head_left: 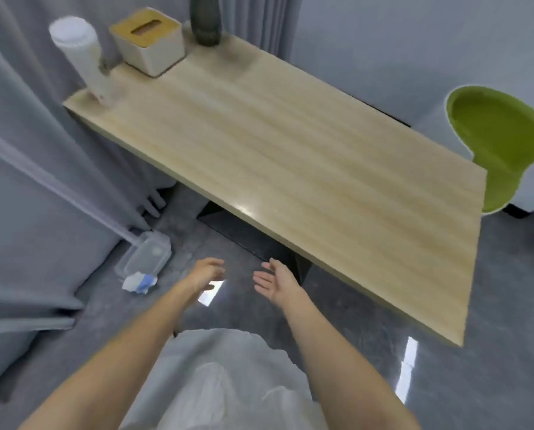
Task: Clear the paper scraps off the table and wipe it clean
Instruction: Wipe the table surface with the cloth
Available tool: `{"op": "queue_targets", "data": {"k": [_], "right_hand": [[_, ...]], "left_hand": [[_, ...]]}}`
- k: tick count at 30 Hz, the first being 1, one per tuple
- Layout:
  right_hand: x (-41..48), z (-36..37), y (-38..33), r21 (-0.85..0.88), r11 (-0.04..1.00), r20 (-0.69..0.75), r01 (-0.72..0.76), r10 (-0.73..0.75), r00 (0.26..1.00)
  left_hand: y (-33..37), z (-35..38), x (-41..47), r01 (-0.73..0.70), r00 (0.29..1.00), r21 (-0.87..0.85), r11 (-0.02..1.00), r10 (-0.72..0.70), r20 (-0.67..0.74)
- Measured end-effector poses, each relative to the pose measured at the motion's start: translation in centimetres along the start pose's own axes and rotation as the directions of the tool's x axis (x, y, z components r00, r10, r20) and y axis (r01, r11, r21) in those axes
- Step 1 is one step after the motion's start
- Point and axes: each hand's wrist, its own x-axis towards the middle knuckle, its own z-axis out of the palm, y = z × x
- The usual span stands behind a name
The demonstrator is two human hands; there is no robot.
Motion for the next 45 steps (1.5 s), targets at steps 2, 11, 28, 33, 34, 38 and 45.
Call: {"op": "queue_targets", "data": {"k": [2, 11, 28, 33, 34, 38, 45], "right_hand": [[1.0, 4.6, 0.3, -0.087, 0.996, 0.009, -0.011, 0.012, 1.000], [7.4, 22.6, 5.4, -0.294, 0.953, 0.000, -0.077, 0.080, 0.997], [40.1, 31.3, 19.5, -0.837, 0.545, 0.010, -0.055, 0.116, 0.993], [50.6, 32.0, 24.2, -0.932, 0.363, 0.047, -0.010, 0.147, 0.988], [52.7, 32.1, 25.0, -0.935, 0.354, 0.037, -0.022, 0.161, 0.986], [58.8, 32.6, 28.4, -0.924, 0.376, 0.014, -0.075, 0.228, 0.974], [61.7, 32.0, 31.5, -0.918, 0.384, 0.007, -0.102, 0.271, 0.963]], "left_hand": [[-0.9, -4.4, 0.5, 0.022, 0.999, -0.103, 0.994, -0.026, -0.035], [-5.8, -22.2, 4.4, 0.066, 0.969, -0.362, 0.930, -0.146, -0.199], [-27.2, -27.2, 30.7, 0.091, 0.807, -0.728, 0.679, -0.478, -0.346], [-32.9, -26.8, 39.2, 0.025, 0.735, -0.766, 0.643, -0.531, -0.422], [-34.1, -26.8, 40.7, 0.016, 0.726, -0.750, 0.662, -0.523, -0.446], [-37.7, -27.4, 46.5, 0.018, 0.712, -0.709, 0.705, -0.507, -0.486], [-41.8, -27.6, 51.1, 0.123, 0.791, -0.677, 0.726, -0.484, -0.375]]}}
